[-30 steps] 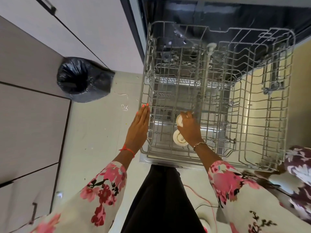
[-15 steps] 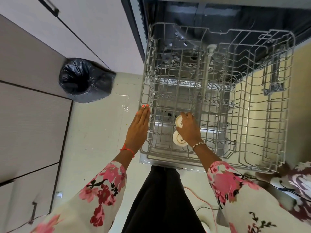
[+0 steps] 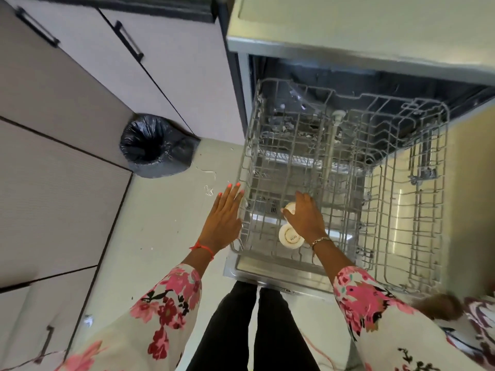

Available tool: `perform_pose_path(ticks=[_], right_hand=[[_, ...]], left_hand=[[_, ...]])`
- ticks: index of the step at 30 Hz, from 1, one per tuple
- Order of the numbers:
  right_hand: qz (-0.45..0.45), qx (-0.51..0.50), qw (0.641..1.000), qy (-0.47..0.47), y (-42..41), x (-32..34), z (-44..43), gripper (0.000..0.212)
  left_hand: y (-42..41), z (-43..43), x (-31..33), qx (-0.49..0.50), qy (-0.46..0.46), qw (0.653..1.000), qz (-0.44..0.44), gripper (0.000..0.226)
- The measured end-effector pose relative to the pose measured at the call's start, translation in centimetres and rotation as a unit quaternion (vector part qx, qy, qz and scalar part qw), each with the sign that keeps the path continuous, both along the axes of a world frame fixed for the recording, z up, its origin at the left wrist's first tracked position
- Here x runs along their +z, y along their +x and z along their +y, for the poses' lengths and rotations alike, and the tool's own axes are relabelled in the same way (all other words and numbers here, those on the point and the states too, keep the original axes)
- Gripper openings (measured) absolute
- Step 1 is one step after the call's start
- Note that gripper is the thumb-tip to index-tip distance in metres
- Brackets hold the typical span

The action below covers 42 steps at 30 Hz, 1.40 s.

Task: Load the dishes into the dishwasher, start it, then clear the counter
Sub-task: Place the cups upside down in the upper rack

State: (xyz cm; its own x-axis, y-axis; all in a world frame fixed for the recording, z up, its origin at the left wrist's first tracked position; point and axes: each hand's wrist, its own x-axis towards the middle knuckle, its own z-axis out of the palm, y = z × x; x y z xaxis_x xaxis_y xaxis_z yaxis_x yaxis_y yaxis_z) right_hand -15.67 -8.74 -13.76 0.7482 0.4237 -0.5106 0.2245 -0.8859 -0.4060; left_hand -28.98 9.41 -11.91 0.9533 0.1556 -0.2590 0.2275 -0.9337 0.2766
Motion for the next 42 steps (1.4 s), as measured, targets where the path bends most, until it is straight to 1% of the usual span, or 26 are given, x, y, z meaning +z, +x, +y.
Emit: perform_pose_path(ticks=[3,6,8,10,12,16,19,23,26,31,35,39,42], right_hand=[[-0.031,0.034,0.999,0.012,0.2,3.0,1.6,0.057],[-0.078,0.082,0.993,0.02,0.2,6.4,4.5,0.058],[-0.111,0.112,0.987,0.042,0.1,8.5,7.3,0.058],[-0.13,0.119,0.981,0.076,0.1,10.3,10.7,0.058],[-0.15,0.118,0.977,0.097,0.3,11.5,14.1,0.059],[-0.186,0.103,0.972,0.105,0.1,13.4,20.8,0.064],[-0.241,0.109,0.958,0.112,0.3,15.0,25.5,0.061],[-0.284,0.118,0.944,0.123,1.1,17.5,30.2,0.058],[-0.309,0.116,0.934,0.134,3.8,19.1,33.4,0.059],[-0.303,0.083,0.934,0.172,9.9,20.6,38.8,0.061],[-0.328,0.08,0.92,0.198,17.1,21.9,44.4,0.056],[-0.303,0.1,0.919,0.23,24.0,24.6,50.7,0.055],[-0.297,0.151,0.91,0.247,28.4,26.7,55.7,0.05]], left_hand=[[-1.0,1.9,2.6,0.055,-0.003,0.998,-0.013,0.064],[-1.6,5.2,4.8,0.086,0.013,0.996,-0.021,0.067],[-2.0,8.2,6.3,0.098,0.024,0.994,-0.034,0.07],[-2.1,11.7,7.6,0.109,0.028,0.992,-0.052,0.072],[-2.0,15.3,8.8,0.111,0.033,0.991,-0.065,0.074],[-1.6,23.1,10.8,0.088,0.027,0.992,-0.084,0.075],[-0.8,28.3,12.6,0.087,0.026,0.99,-0.104,0.076],[1.3,33.7,14.7,0.076,0.034,0.988,-0.128,0.076],[4.0,37.4,15.9,0.09,0.033,0.983,-0.154,0.075],[9.1,43.7,16.5,0.109,0.023,0.978,-0.175,0.074],[14.5,49.9,16.6,0.133,0.027,0.973,-0.188,0.074],[19.2,54.7,16.8,0.168,0.013,0.97,-0.176,0.074],[22.2,57.4,17.2,0.184,0.008,0.969,-0.167,0.077]])
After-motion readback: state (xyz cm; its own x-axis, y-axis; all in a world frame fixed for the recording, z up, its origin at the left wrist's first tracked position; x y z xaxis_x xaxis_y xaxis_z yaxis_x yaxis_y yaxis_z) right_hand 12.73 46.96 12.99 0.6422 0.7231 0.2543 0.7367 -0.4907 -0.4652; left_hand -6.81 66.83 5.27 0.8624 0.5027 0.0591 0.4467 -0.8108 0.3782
